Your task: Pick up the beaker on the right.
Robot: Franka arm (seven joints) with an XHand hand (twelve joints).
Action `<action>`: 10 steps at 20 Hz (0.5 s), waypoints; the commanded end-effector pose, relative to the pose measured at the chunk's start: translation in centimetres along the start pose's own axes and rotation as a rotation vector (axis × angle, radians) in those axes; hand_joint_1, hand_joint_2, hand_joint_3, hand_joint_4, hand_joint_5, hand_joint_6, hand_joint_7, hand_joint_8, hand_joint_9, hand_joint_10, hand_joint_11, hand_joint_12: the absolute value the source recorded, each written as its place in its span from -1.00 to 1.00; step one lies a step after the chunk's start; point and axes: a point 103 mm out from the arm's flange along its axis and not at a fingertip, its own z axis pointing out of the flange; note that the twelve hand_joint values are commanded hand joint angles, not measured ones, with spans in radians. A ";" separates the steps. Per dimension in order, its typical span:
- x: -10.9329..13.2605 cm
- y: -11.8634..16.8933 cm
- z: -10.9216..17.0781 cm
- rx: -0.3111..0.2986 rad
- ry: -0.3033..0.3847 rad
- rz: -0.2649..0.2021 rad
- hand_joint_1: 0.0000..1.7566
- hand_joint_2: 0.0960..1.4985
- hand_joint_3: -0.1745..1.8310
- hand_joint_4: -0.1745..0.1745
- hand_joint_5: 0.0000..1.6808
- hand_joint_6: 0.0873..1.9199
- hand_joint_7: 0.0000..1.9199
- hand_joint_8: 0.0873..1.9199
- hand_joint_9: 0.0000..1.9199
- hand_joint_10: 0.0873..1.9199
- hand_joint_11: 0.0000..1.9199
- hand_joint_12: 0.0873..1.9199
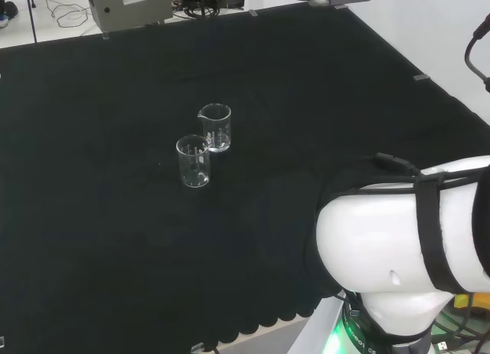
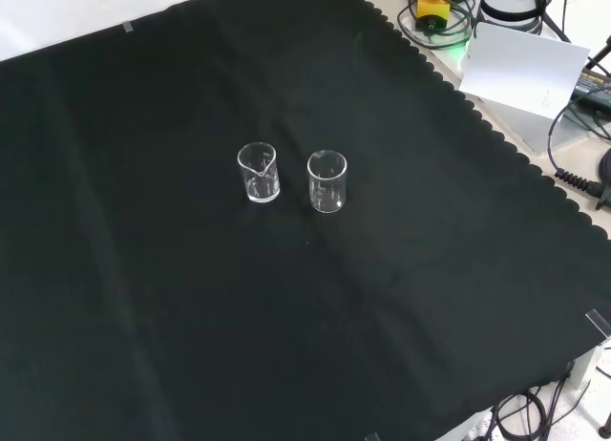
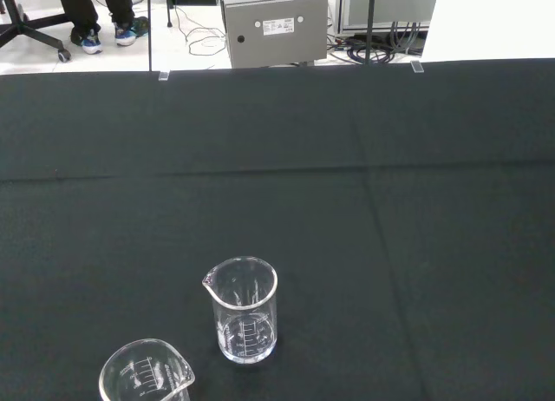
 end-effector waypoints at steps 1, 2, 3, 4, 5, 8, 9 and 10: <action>0.0 0.0 0.0 -0.010 -0.004 0.002 -0.99 0.45 -0.27 0.04 -0.84 -0.85 -0.98 -0.72 -0.94 -0.45 -1.00 0.13; 0.0 0.1 0.0 -0.011 0.000 0.001 -1.00 0.51 -0.34 0.04 -0.81 -0.92 -0.99 -0.71 -0.94 -0.46 -1.00 0.13; 0.0 0.1 0.0 -0.015 -0.004 0.000 -1.00 0.54 -0.39 0.05 -0.79 -0.97 -0.99 -0.70 -0.94 -0.47 -1.00 0.13; 0.0 0.2 0.0 -0.013 -0.003 0.002 -1.00 0.56 -0.41 0.05 -0.77 -1.00 -1.00 -0.70 -0.94 -0.47 -1.00 0.13; 0.0 0.2 0.0 -0.013 -0.003 0.004 -1.00 0.57 -0.42 0.05 -0.77 -1.00 -1.00 -0.70 -0.94 -0.48 -1.00 0.13; 0.0 0.4 0.1 -0.011 0.001 0.008 -1.00 0.58 -0.44 0.05 -0.76 -1.00 -1.00 -0.69 -0.94 -0.48 -1.00 0.13; -0.1 0.4 0.2 -0.011 0.001 0.009 -1.00 0.58 -0.44 0.05 -0.76 -1.00 -1.00 -0.69 -0.94 -0.48 -1.00 0.13; -0.1 0.5 0.3 -0.012 0.002 0.012 -1.00 0.58 -0.44 0.05 -0.76 -1.00 -1.00 -0.69 -0.94 -0.48 -1.00 0.13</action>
